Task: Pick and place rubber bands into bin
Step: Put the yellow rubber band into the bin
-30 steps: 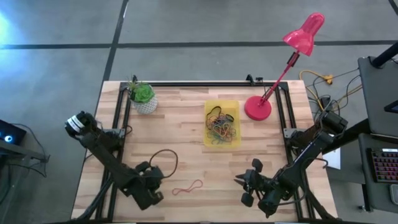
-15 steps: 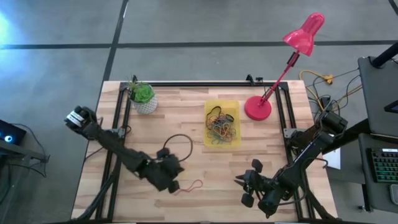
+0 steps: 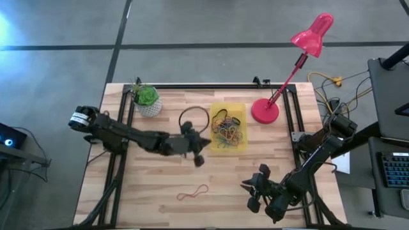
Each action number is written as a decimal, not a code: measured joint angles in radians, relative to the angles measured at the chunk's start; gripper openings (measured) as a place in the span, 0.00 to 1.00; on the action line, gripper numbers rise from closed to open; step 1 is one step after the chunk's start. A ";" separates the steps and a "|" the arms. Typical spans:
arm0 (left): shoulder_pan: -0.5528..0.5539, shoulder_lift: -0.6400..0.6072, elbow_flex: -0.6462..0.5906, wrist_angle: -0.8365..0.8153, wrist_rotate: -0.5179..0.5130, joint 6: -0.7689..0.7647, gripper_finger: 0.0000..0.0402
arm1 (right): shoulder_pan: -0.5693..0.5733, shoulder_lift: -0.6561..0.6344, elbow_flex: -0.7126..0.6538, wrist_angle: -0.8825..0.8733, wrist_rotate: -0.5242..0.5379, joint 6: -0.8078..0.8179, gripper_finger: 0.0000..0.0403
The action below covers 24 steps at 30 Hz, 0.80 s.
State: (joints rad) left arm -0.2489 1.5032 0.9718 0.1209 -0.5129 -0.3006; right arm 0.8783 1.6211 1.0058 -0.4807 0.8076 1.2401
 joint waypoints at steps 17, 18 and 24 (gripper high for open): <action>0.304 0.257 0.066 0.211 0.331 0.098 0.00 | -0.056 0.000 0.000 0.010 0.003 0.070 0.15; 0.309 0.281 0.084 0.210 0.351 0.099 0.00 | -0.058 0.000 0.000 0.014 0.003 0.069 0.15; 0.322 0.373 0.183 0.207 0.383 0.102 0.00 | -0.060 0.000 0.000 0.025 0.003 0.097 0.15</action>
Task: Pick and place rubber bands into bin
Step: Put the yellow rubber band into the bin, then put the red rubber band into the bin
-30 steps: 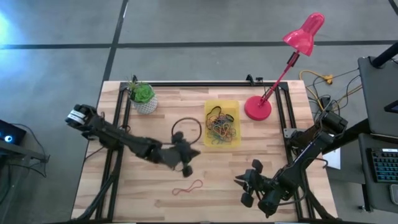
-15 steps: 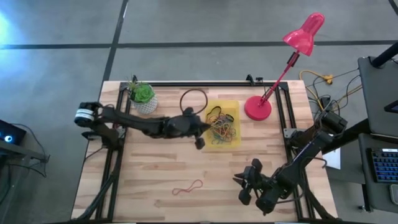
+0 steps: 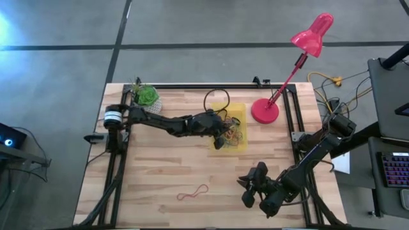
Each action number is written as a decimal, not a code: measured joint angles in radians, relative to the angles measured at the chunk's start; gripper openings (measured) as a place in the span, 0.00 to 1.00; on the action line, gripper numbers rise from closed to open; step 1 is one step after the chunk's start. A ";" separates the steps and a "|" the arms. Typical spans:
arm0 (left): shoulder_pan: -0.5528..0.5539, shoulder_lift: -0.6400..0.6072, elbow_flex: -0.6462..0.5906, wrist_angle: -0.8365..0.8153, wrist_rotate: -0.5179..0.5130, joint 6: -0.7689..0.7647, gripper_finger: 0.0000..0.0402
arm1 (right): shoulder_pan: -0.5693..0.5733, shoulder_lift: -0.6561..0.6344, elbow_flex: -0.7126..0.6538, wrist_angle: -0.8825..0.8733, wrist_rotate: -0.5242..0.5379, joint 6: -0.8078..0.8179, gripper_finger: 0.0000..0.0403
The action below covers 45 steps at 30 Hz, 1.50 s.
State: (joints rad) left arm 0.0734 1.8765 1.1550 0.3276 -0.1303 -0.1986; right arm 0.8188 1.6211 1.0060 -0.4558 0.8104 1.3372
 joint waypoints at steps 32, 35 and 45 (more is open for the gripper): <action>-0.104 -0.423 -0.021 -0.641 0.299 0.046 0.29 | -0.180 0.000 -0.001 0.240 -0.427 -0.608 0.15; -0.174 -0.525 -0.076 -0.687 0.263 -0.026 0.27 | -0.257 0.000 -0.001 0.330 -0.518 -0.742 0.15; -0.555 -0.856 -0.401 -0.692 -0.117 -0.489 0.26 | -0.426 0.013 0.043 0.463 -0.777 -1.133 0.15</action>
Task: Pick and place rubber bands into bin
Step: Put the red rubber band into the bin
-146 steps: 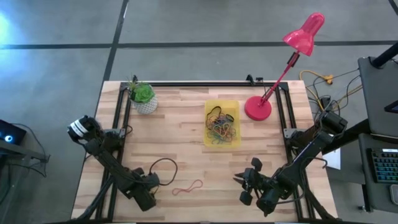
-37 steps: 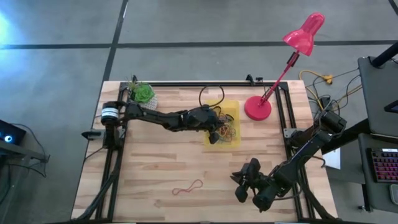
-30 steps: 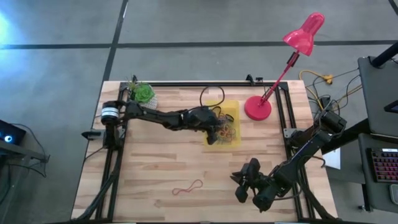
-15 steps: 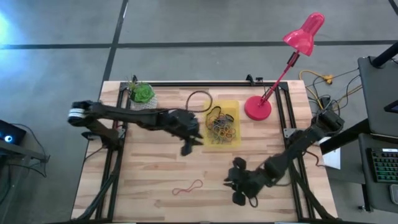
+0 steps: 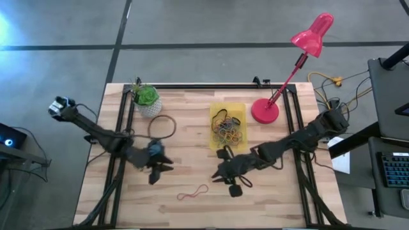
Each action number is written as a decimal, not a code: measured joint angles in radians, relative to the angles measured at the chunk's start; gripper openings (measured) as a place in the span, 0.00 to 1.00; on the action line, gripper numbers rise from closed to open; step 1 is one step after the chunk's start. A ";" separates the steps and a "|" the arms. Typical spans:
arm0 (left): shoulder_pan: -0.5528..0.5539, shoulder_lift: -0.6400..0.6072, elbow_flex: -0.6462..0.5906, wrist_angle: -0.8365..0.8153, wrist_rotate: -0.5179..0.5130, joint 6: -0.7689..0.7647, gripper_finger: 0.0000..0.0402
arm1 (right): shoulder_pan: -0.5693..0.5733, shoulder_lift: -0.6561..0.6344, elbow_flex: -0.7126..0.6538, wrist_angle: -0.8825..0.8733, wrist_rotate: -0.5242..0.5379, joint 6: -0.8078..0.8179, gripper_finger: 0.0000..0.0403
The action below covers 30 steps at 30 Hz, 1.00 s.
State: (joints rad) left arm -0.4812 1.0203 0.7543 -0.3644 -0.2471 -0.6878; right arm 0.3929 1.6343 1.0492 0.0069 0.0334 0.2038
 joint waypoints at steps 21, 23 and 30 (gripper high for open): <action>-0.324 0.104 -0.162 0.192 -0.409 -0.407 0.26 | -0.074 0.468 0.494 -0.279 -0.372 -0.182 0.24; -0.326 0.118 -0.162 0.207 -0.407 -0.408 0.26 | -0.073 0.501 0.545 -0.279 -0.378 -0.181 0.29; -0.333 0.135 -0.164 0.231 -0.409 -0.409 0.26 | -0.070 0.603 0.697 -0.329 -0.338 -0.179 0.41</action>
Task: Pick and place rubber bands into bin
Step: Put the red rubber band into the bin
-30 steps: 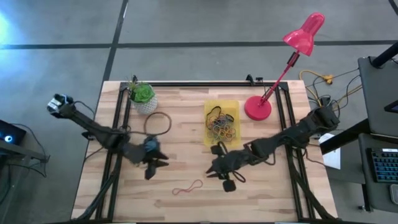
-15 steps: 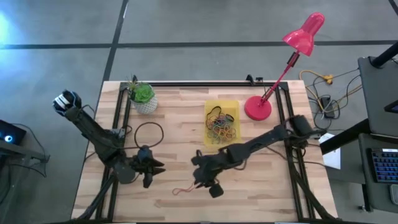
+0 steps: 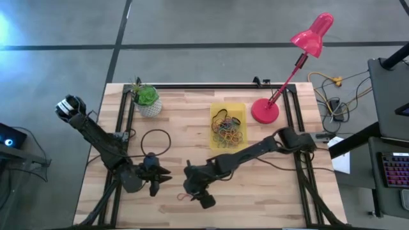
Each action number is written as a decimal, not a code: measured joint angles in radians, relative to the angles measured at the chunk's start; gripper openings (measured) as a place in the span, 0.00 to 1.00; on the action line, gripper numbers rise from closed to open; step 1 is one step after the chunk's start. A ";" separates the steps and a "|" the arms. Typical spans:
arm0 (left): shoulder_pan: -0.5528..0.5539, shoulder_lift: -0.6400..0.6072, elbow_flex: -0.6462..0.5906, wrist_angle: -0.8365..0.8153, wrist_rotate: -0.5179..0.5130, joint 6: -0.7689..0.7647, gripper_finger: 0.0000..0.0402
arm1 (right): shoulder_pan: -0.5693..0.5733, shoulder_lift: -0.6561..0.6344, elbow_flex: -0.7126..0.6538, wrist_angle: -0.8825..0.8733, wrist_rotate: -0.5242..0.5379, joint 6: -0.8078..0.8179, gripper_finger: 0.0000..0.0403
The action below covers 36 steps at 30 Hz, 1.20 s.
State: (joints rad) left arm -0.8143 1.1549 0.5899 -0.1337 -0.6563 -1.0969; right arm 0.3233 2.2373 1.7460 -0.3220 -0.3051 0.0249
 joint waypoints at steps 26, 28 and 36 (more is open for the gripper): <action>-0.118 -0.039 -0.008 -0.008 -0.168 -0.024 0.26 | 0.030 0.242 0.367 -0.581 0.169 0.033 0.40; -0.129 -0.039 -0.008 -0.008 -0.194 -0.026 0.26 | 0.031 0.242 0.361 -0.594 0.178 0.038 0.39; -0.149 -0.039 -0.007 -0.005 -0.224 -0.026 0.26 | 0.032 0.239 0.353 -0.623 0.234 0.056 0.38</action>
State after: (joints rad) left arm -0.9634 1.1156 0.5829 -0.1385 -0.8807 -1.1233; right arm 0.3553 2.4767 2.0995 -0.9452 -0.0709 0.0811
